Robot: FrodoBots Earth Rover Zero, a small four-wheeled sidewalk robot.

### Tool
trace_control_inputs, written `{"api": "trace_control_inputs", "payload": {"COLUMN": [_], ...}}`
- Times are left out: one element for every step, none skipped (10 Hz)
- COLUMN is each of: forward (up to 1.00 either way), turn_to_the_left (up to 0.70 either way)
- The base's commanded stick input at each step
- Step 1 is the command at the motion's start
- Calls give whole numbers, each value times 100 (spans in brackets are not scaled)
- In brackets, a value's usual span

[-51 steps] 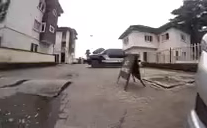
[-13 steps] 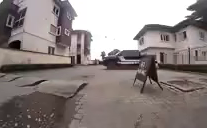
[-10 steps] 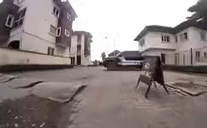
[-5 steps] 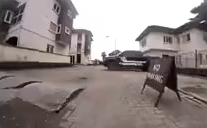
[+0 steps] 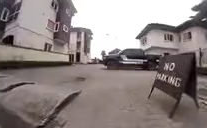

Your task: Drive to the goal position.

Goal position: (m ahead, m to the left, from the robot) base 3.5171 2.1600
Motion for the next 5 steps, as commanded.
{"api": "trace_control_inputs", "payload": {"forward": [70,70,70,70,70], "turn_to_the_left": [-18,-31,-23,-5,0]}}
